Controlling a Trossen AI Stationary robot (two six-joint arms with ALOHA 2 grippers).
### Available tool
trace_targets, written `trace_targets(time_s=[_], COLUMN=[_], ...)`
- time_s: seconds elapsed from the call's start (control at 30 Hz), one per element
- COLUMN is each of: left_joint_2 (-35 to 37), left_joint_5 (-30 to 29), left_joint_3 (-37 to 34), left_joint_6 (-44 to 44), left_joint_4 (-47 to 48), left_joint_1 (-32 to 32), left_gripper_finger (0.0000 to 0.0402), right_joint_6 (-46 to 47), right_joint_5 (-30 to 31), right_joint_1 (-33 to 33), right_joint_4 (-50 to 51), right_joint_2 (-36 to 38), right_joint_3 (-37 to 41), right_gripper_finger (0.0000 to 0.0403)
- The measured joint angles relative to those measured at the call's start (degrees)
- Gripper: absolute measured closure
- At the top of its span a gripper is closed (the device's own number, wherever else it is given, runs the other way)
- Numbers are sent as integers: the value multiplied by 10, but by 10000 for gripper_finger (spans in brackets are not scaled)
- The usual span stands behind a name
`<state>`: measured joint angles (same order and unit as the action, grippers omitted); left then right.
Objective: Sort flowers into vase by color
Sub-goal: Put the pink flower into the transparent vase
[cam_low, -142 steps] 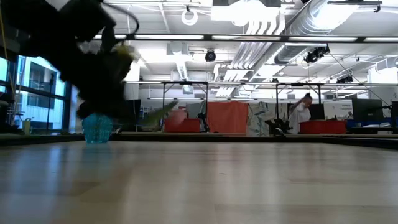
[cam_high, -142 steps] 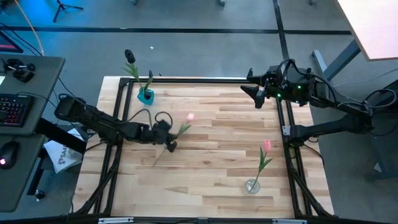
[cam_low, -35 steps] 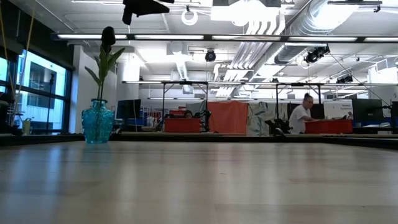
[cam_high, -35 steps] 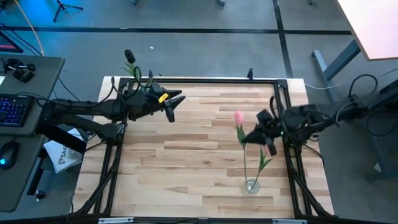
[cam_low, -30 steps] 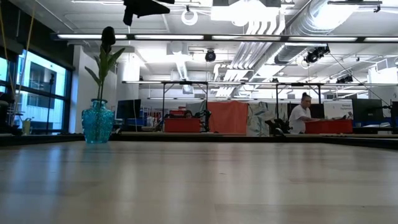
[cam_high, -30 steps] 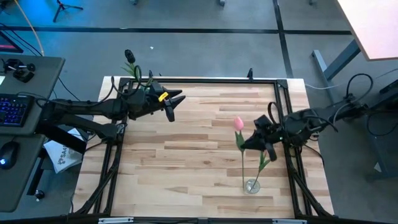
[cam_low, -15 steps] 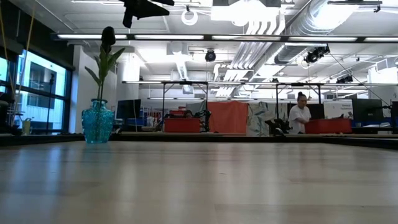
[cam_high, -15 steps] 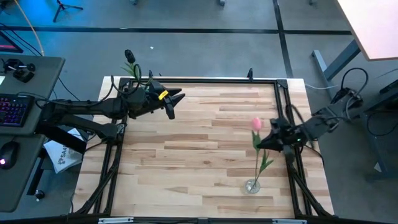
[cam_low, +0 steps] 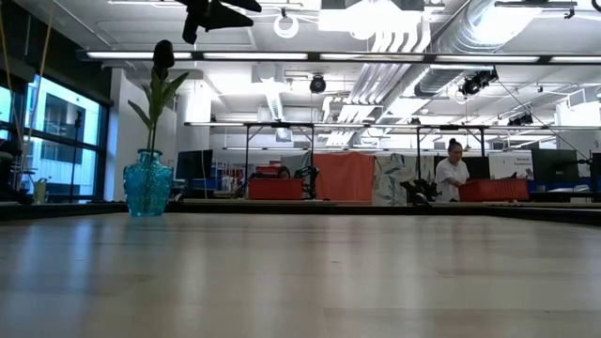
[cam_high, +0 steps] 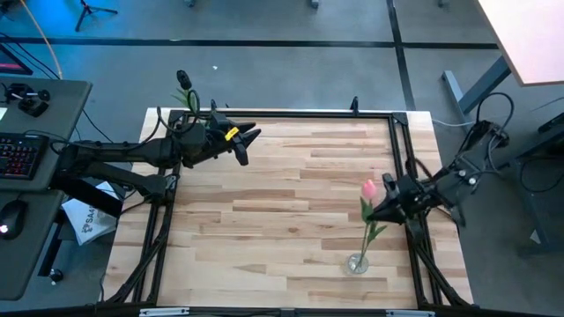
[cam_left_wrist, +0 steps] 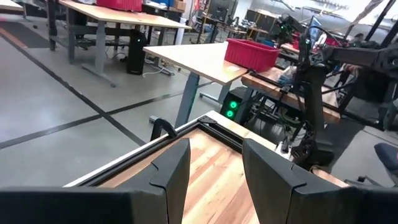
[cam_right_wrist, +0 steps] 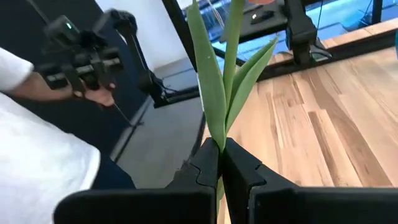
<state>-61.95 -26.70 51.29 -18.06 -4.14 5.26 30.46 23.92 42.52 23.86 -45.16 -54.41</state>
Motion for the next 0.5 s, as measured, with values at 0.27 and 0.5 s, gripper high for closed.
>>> trace_targets(time_s=[0.27,0.5], left_joint_2=[0,0], left_joint_5=[-9,-9], left_joint_3=[0,0], left_joint_6=[-29,-29], left_joint_4=[0,0], left_joint_1=[1,1], left_gripper_finger=[266,266], right_joint_6=[24,3], right_joint_5=[3,11], right_joint_1=[0,0], right_joint_4=[-199,-382], right_joint_2=[-6,44], right_joint_3=[107,216], right_gripper_finger=[403,403])
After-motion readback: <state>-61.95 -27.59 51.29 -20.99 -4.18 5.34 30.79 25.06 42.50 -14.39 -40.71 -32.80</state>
